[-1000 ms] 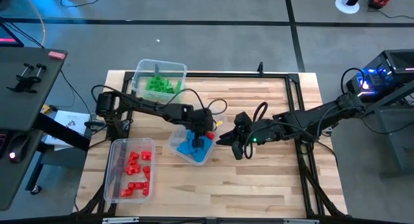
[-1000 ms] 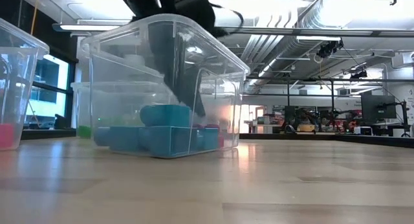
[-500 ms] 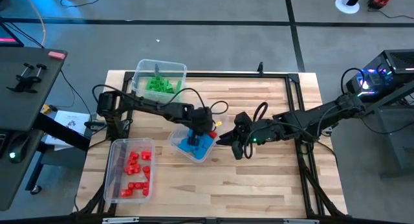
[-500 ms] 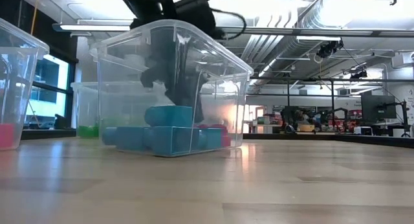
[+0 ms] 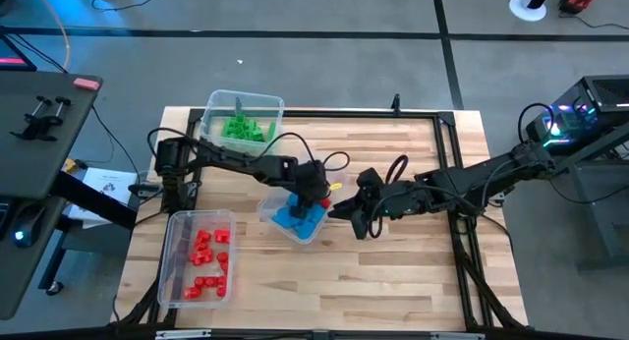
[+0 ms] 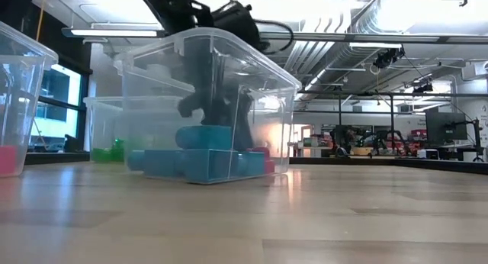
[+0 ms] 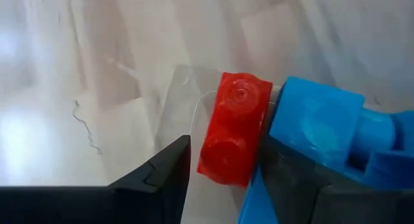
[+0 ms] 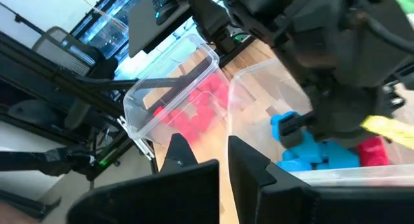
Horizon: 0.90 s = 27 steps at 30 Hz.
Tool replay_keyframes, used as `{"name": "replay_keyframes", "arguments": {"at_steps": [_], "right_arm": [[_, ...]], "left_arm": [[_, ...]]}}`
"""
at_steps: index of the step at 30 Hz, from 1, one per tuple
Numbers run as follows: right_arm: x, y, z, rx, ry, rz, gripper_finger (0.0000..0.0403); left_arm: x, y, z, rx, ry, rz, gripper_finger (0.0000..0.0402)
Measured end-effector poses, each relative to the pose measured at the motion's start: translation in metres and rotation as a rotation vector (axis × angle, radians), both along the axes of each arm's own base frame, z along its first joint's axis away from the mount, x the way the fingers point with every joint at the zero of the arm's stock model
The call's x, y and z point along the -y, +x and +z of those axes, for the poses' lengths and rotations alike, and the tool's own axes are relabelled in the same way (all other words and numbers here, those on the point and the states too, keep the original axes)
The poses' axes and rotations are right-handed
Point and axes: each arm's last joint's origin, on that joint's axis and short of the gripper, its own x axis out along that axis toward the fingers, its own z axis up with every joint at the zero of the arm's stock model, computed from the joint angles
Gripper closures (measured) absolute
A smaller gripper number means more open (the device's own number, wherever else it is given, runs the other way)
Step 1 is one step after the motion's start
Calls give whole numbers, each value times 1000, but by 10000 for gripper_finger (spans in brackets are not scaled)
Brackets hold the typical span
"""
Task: Sort blocks
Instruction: Put the red game piece into the bottom transparent bin
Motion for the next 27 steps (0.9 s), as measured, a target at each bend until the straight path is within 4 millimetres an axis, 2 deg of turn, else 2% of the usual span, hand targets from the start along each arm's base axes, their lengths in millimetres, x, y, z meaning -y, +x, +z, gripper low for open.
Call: {"name": "replay_keyframes", "arguments": {"at_steps": [9, 15, 18, 27], "right_arm": [[1, 0, 0, 9, 37, -57, 402], [0, 2, -2, 5, 40, -63, 402], [0, 3, -3, -3, 38, -63, 402], [-1, 6, -7, -17, 39, -50, 402]], "left_arm": [[-14, 3, -20, -29, -92, 92, 237], [-16, 4, -31, -50, -168, 98, 299], [-16, 7, -31, -30, -174, 122, 331], [-12, 9, -26, 5, -159, 164, 333]]}}
